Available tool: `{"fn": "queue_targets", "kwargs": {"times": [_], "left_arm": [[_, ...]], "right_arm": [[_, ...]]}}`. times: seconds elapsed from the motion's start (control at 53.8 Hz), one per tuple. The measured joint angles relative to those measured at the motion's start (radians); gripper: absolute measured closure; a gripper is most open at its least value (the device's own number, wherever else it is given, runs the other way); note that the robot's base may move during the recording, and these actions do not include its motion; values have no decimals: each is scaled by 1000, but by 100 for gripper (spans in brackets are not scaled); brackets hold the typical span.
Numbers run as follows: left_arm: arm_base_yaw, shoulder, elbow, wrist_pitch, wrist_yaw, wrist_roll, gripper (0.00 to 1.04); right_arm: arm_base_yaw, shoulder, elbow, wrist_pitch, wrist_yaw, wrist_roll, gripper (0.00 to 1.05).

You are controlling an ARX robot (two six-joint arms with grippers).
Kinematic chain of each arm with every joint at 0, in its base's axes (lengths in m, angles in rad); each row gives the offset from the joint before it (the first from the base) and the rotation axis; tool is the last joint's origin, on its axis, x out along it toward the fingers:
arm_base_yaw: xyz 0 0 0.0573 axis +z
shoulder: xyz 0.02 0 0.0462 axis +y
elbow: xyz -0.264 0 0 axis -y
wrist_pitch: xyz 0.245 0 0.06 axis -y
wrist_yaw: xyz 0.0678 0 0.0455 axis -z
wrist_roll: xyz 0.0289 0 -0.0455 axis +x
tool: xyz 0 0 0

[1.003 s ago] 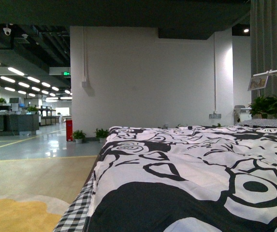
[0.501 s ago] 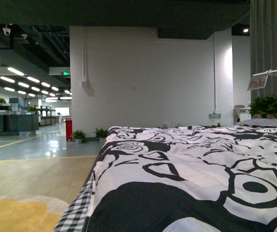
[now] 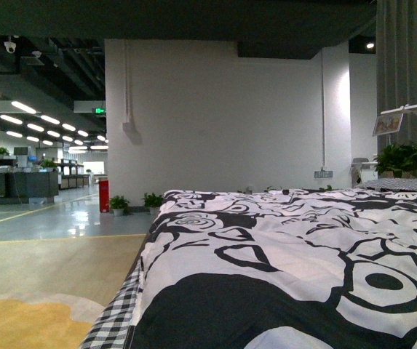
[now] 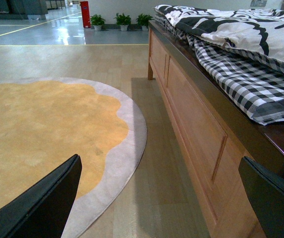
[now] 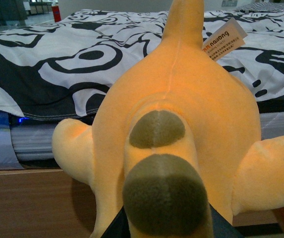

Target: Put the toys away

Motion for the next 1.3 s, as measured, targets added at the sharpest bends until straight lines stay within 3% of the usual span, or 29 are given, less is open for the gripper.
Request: {"fn": "queue_targets", "kwargs": {"times": [1.3], "left_arm": [[0, 0, 0, 0, -1, 0, 6]], "right_arm": [[0, -26, -26, -5, -8, 0, 98]]}}
